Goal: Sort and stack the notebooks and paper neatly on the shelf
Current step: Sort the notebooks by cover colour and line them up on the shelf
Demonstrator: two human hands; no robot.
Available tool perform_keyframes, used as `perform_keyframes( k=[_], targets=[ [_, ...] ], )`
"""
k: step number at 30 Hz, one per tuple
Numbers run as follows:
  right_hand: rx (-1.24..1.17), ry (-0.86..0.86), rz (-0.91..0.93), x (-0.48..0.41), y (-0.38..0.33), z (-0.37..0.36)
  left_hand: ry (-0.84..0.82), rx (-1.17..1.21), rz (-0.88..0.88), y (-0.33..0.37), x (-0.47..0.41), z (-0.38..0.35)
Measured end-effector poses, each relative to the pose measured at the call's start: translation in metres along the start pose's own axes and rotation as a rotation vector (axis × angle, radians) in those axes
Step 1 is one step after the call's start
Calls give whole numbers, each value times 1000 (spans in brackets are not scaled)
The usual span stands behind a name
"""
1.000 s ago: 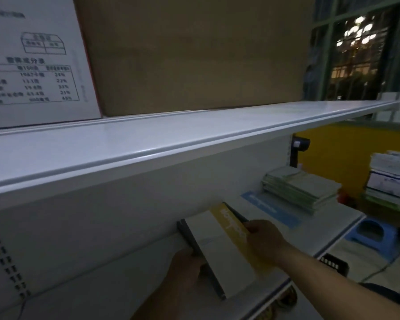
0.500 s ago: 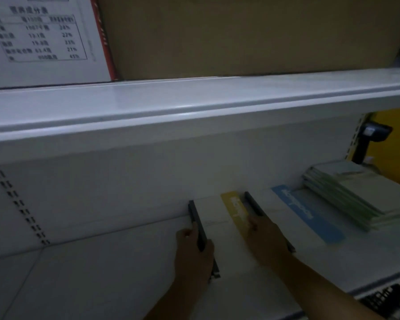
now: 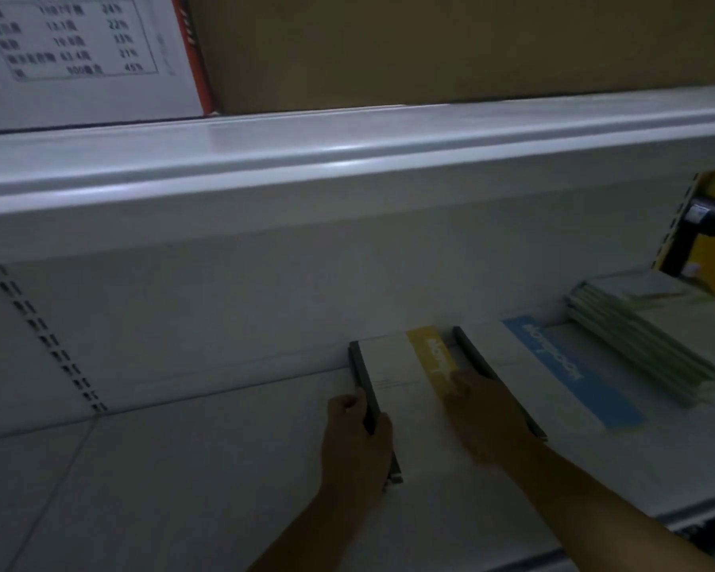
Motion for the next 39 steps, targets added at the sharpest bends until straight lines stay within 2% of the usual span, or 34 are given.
perform_keyframes(
  k=[5, 11, 16, 17, 19, 20, 24, 27, 32, 35, 39],
  targets=[
    [286, 58, 57, 3, -6, -10, 0, 59, 4, 1, 2, 0],
    [333, 44, 68, 12, -11, -4, -234, 14, 22, 3, 6, 28],
    [371, 19, 67, 10, -28, -2, -167, -455, -181, -23, 33, 144],
    [422, 38, 113, 11, -44, -5, -148, -543, -209, -30, 39, 177],
    [570, 141, 367, 41, -107, -12, -108, -685, -198, -42, 57, 250],
    [579, 133, 478, 72, -146, -17, -75, -755, -170, -48, 68, 287],
    [583, -186, 809, 189, -277, -86, 114, -908, -7, -67, 127, 425],
    [546, -259, 1079, 276, -356, -133, 238, -943, 60, -90, 187, 497],
    [659, -395, 1298, 377, -418, -189, 237, -870, 235, -148, 270, 569],
    [697, -416, 1359, 399, -439, -213, 267, -775, 309, -178, 297, 592],
    [686, -414, 1418, 409, -485, -245, 306, -673, 321, -210, 306, 612]
  ],
)
Point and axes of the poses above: each hand's wrist, its own x-axis away from the middle knuckle, its own z-axis out of the back of the hand, y = z × x, the point moved 4 cm from there along -x, towards the middle knuckle, and after that the axes turned 6 degrees about x, right-handed, at the moved point
